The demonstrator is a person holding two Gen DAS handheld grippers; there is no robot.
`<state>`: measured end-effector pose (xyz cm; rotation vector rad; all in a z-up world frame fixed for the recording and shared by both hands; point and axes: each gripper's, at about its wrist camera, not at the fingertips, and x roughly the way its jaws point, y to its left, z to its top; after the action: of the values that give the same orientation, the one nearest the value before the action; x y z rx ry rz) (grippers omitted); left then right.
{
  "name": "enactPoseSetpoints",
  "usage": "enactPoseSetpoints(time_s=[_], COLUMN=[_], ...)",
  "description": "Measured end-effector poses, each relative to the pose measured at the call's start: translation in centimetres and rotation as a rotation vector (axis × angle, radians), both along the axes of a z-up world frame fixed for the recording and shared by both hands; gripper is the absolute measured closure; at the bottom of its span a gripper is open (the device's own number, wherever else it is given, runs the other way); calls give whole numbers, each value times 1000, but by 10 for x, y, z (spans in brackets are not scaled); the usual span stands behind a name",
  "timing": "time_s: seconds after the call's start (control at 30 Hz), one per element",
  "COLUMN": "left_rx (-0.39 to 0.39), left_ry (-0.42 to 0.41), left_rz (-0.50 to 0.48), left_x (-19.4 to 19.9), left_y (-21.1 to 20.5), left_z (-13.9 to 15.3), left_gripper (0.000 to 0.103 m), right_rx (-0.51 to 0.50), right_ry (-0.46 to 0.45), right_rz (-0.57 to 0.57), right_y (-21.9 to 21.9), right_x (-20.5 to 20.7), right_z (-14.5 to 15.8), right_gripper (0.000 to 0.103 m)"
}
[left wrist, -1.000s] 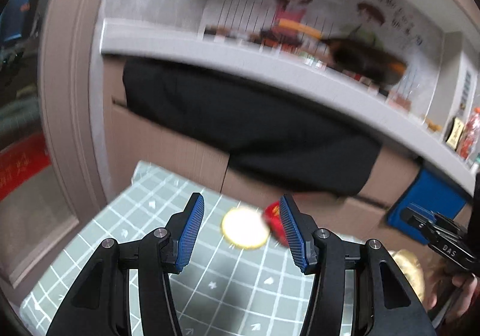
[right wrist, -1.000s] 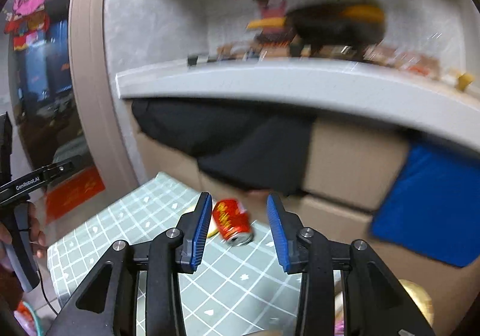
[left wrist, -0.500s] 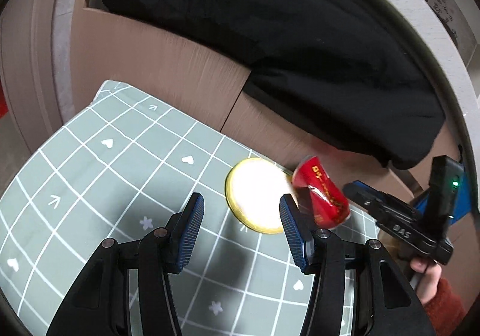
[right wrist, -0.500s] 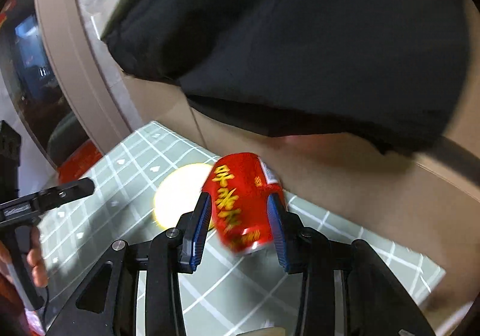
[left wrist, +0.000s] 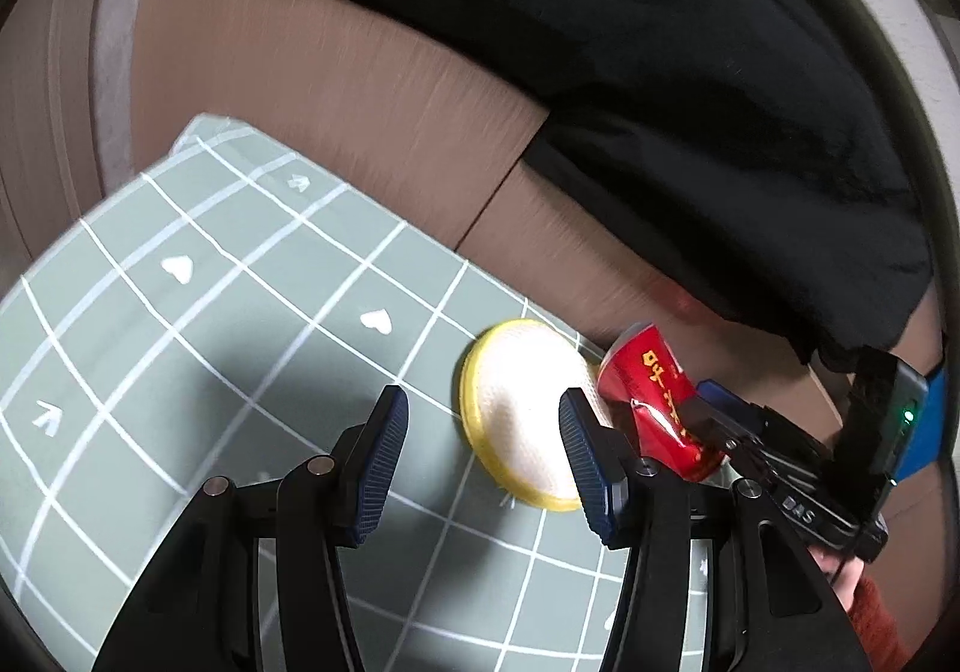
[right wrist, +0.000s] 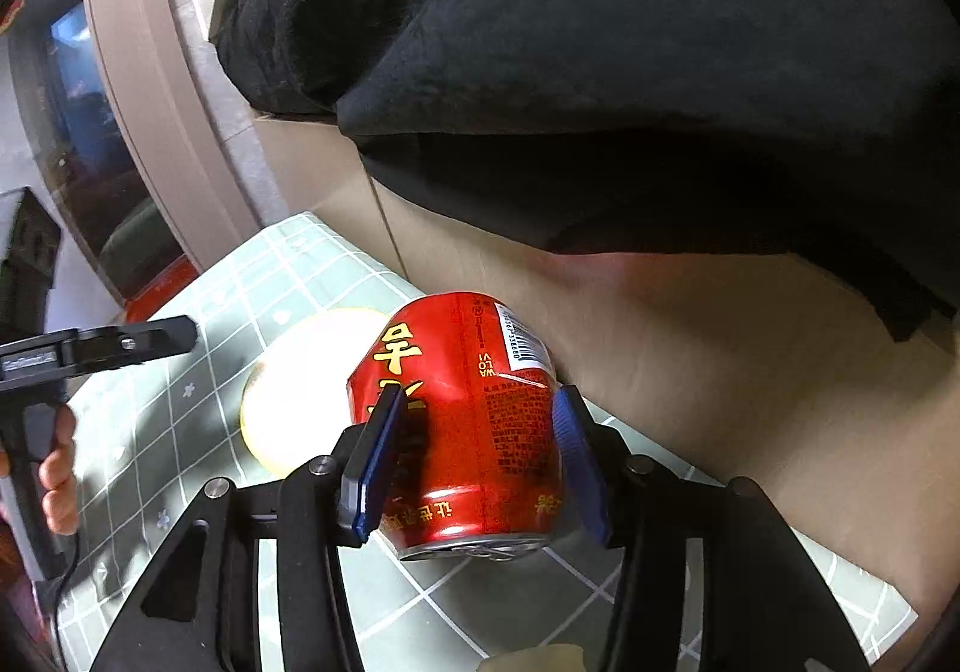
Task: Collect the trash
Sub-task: 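Grasp the yellow mesh sponge with left gripper while right grasps the red can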
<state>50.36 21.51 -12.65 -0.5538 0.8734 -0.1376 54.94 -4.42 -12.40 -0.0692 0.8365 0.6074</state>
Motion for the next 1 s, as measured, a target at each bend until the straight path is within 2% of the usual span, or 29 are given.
enactPoseSetpoints(time_s=[0.13, 0.23, 0.33, 0.37, 0.4, 0.5, 0.63, 0.73, 0.83, 0.9, 1.0], left_rx=[-20, -24, 13, 39, 58, 139, 226, 233, 216, 196, 165], left_ry=[52, 88, 76, 83, 97, 102, 104, 122, 137, 141, 148], left_rz=[36, 67, 68, 51, 35, -26, -130, -185, -174, -153, -131], left_x=[21, 34, 32, 28, 26, 4, -46, -84, -109, -120, -129], left_y=[-11, -20, -34, -42, -48, -66, -83, -83, -81, -76, -68], left_z=[-16, -28, -28, -28, -29, -26, -21, -18, -17, -18, -19], left_gripper=[50, 50, 51, 60, 74, 81, 85, 85, 85, 85, 82], right_rx=[-8, -44, -67, -70, -73, -73, -81, -90, -80, -54, -10], right_ry=[56, 60, 70, 70, 75, 88, 99, 103, 91, 96, 100], right_rz=[-26, -18, 18, 23, 27, 33, 48, 66, 71, 61, 85], right_y=[-11, -19, -25, -26, -30, -39, -55, -66, -70, -70, -67], right_x=[-6, -21, -42, -46, -55, -74, -114, -136, -143, -139, -134], right_z=[1, 4, 6, 7, 7, 9, 14, 16, 15, 11, 1], right_gripper=[54, 55, 55, 55, 55, 55, 55, 55, 55, 46, 41])
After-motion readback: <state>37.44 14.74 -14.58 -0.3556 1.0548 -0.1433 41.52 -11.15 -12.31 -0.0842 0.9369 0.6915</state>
